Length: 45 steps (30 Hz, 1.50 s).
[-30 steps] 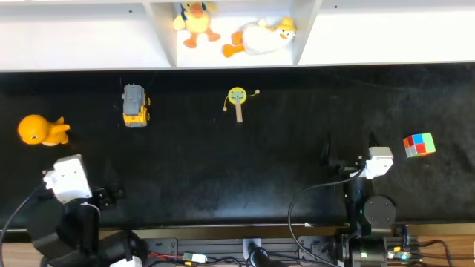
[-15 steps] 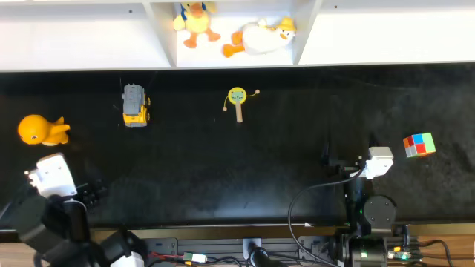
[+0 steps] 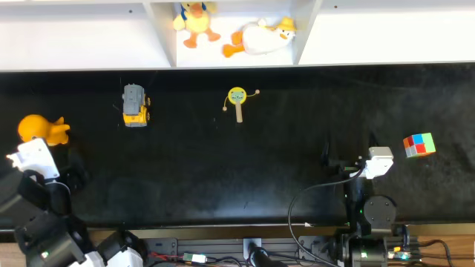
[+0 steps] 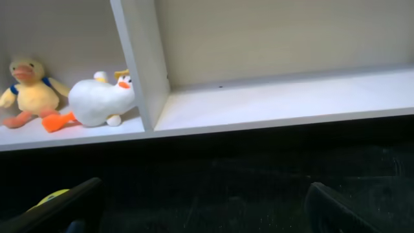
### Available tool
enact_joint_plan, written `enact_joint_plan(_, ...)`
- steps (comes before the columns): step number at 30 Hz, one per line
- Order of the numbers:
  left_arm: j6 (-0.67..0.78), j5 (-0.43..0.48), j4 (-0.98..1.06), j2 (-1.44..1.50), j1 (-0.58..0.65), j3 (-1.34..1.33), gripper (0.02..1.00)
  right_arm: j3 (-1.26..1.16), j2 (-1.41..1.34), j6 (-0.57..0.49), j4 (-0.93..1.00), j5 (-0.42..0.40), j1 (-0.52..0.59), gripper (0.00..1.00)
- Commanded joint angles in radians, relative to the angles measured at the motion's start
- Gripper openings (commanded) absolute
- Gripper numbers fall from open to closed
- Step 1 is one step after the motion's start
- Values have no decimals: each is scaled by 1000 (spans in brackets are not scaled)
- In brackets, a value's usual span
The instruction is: Store Toys
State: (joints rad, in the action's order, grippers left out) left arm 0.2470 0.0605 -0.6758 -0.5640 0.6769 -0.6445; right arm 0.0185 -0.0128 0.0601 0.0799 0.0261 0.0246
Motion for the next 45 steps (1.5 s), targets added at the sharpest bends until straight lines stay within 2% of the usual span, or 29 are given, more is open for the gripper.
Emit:
enact_joint_plan(1, 11, 17, 10, 3, 6, -27, 972, -14, 9, 8, -3, 3, 2, 996)
enact_joint_plan(12, 37, -10, 60, 2, 7, -27, 991, -14, 9, 8, -3, 3, 2, 993)
enact_joint_plan(28, 16, 34, -7, -192, 8, -216, 998, -14, 9, 8, -3, 3, 2, 996)
enact_joint_plan(34, 33, 121, 0, -281, 60, -231, 998, -14, 9, 8, -3, 3, 2, 993)
enact_joint_plan(42, 148, 264, 43, -435, 241, -254, 967, -14, 9, 8, -3, 3, 2, 996)
enact_joint_plan(45, 151, 332, 100, -487, 293, -255, 965, -14, 9, 8, -3, 3, 2, 996)
